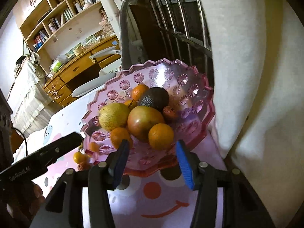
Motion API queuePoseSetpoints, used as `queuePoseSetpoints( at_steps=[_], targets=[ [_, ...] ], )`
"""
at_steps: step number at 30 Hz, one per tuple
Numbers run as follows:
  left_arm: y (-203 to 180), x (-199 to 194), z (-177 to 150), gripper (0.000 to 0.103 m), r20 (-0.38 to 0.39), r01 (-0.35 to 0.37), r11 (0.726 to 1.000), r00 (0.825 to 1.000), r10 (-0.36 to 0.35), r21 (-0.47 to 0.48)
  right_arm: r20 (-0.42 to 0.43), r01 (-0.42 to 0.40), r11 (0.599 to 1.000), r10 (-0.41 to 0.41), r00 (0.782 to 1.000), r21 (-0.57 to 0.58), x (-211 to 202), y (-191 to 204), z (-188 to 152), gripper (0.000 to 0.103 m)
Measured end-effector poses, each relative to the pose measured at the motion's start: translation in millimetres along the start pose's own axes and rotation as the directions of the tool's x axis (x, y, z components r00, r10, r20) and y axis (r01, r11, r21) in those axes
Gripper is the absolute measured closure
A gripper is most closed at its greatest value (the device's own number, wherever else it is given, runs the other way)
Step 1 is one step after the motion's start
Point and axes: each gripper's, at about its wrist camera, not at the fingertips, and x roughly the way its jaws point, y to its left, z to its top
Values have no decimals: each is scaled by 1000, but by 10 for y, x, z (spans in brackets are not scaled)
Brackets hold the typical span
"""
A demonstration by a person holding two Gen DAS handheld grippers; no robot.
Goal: Organize fruits
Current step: 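Open both grippers to drop the mandarins into the bowl, then withdraw both grippers back toward the last mandarins and lychee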
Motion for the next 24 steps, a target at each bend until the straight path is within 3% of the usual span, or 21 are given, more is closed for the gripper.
queuePoseSetpoints(
  at_steps=[12,19,24],
  targets=[
    [744,-621,-297,19,-42,-13,999,999,15,45,26,12,999,-13,1000,39,-157,689,-452,52],
    [1115,-914,-232,17,-63,-24,994,998,31,111,68,14,998,-18,998,58,-116,1091,-604,52],
    [1274,-873,-154,14,-128,6,990,992,11,138,91,19,999,-22,996,39,-47,1304,-706,52]
  ],
)
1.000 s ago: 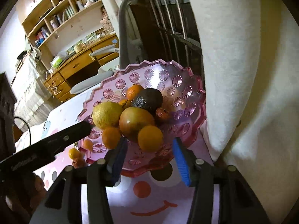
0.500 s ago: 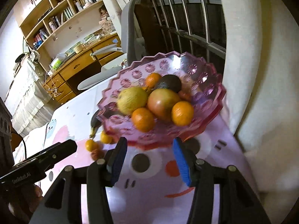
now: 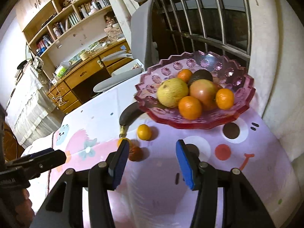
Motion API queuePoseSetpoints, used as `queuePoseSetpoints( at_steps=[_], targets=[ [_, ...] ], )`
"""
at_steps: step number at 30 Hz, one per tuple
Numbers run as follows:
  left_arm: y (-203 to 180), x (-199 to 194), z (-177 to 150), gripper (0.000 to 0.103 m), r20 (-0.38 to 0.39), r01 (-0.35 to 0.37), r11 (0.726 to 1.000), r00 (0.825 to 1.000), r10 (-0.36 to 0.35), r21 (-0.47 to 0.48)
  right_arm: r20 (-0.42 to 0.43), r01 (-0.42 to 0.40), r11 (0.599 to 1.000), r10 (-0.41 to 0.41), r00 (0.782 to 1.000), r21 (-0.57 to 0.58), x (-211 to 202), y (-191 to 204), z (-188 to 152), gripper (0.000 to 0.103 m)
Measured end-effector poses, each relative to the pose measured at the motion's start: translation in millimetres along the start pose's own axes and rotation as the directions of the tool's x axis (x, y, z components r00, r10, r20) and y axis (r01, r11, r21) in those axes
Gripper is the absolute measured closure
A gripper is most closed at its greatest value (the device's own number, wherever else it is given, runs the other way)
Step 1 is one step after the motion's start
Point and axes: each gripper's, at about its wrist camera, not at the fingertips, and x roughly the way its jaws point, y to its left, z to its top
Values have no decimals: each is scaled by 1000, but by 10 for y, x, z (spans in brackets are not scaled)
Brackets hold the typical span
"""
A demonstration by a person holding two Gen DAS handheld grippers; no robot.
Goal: Organize fruits
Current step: 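Withdraw both grippers back toward the last mandarins and lychee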
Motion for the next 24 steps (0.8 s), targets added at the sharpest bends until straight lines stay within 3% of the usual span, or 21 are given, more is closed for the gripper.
queuePoseSetpoints(
  at_steps=[6,22,24],
  targets=[
    [92,256,134,13,-81,33,999,996,-32,18,-26,22,997,-24,999,-77,175,138,-98,52],
    [76,1091,367,13,-168,33,999,985,-39,-37,-63,12,983,-24,998,-183,771,168,12,52],
    [75,1170,369,18,-172,32,998,984,-39,-47,-69,6,980,-20,997,-199,836,167,29,52]
  ],
)
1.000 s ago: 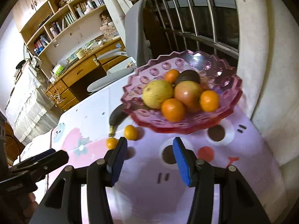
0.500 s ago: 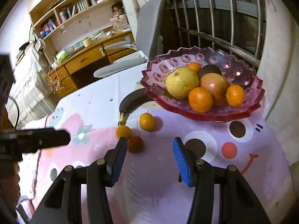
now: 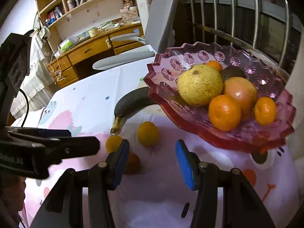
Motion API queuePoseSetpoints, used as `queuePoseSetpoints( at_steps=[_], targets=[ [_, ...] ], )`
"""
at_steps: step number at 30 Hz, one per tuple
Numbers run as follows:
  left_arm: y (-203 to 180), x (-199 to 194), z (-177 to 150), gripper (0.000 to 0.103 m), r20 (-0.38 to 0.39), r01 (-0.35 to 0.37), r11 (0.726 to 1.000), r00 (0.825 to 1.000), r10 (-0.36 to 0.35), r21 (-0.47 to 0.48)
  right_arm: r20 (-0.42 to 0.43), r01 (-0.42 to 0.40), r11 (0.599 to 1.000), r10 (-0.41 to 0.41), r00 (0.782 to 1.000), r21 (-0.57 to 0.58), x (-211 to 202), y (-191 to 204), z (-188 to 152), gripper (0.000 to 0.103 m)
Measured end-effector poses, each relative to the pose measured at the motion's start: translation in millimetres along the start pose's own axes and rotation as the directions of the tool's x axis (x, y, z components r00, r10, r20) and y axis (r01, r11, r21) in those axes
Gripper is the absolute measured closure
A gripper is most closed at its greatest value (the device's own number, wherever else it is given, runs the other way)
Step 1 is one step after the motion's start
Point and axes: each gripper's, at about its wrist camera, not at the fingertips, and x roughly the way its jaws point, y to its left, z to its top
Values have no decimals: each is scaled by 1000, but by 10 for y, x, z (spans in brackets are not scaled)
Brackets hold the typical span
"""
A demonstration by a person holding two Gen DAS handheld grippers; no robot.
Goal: Organize fruits
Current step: 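Withdraw both grippers back toward the last mandarins and lychee, then grasp a mandarin with the left gripper while the right gripper grasps another mandarin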
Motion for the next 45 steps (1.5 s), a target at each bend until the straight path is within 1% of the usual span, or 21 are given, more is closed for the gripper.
queuePoseSetpoints(
  at_steps=[1,4,6,7,9,12,16,24,26,32,39,45],
  targets=[
    [3,34,6,20,-1,3,1000,1000,-3,-5,-1,-1,1000,1,1000,-7,26,-2,9,52],
    [22,121,21,22,-3,16,1000,1000,-16,-27,-11,-15,1000,15,1000,-26,102,11,27,52],
    [39,151,17,26,-3,27,999,1000,-27,-39,-19,-18,999,17,1000,-43,150,27,33,52],
    [44,172,17,30,-1,36,998,999,-36,-47,-21,-18,999,17,1000,-49,162,35,30,52],
    [52,211,21,33,-3,44,997,999,-45,-60,-29,-17,998,16,999,-64,203,55,39,52],
    [42,253,23,36,-2,52,996,999,-53,-68,-32,-25,997,23,999,-75,238,72,40,52],
    [29,292,18,44,-4,54,996,999,-54,-74,-33,-36,996,33,999,-86,277,88,34,53],
    [13,371,13,52,-11,73,993,997,-75,-92,-41,-55,993,51,998,-103,357,98,32,65],
    [2,387,12,57,-12,82,992,996,-84,-94,-47,-64,993,60,997,-103,370,85,36,68],
    [-64,436,22,69,-8,93,992,996,-94,-91,-54,-60,990,53,997,-127,397,85,23,73],
    [-71,436,25,70,-3,83,990,996,-84,-115,-65,-72,989,64,996,-132,385,64,27,74],
    [-46,239,-30,71,32,76,990,997,-72,-119,-68,-66,988,57,996,-137,303,97,17,74]
  ],
)
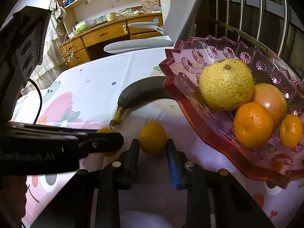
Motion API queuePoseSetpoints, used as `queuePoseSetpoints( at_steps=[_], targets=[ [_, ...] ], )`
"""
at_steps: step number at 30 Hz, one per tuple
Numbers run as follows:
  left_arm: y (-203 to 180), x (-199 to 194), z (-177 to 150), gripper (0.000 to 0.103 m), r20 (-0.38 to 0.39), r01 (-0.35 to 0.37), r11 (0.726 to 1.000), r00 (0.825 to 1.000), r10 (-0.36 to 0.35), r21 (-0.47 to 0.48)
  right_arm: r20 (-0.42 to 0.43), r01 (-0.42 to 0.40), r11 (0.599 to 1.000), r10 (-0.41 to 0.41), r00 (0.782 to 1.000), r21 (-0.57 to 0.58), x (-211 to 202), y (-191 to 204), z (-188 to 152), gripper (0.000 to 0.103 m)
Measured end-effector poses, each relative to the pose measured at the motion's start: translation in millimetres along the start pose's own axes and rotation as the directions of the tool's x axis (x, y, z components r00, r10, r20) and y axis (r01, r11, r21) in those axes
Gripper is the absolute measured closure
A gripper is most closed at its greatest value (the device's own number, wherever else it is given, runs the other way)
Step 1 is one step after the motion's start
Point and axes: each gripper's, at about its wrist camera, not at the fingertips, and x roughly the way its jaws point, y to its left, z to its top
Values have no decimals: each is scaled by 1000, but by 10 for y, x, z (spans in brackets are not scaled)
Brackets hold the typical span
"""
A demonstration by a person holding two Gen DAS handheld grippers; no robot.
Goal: Organize fruits
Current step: 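Grasp a mandarin with the left gripper while the right gripper grasps another mandarin, then carry both held mandarins over the pink bowl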
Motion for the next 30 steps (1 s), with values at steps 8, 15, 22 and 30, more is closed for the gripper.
queuePoseSetpoints(
  at_steps=[8,15,22,30],
  targets=[
    [-6,-557,-163,71,54,8,1000,998,-8,15,20,14,1000,-14,1000,4,-422,187,5,74],
    [-100,-1216,-385,71,122,31,996,992,-41,85,76,36,999,-37,996,15,-1064,409,44,74],
    [-245,-1725,-660,71,154,22,985,987,-49,172,109,48,994,-59,992,95,-1665,422,-15,74],
    [-611,-1969,-836,71,194,23,986,980,-55,165,94,43,991,-55,994,126,-2090,128,-99,74]
  ],
)
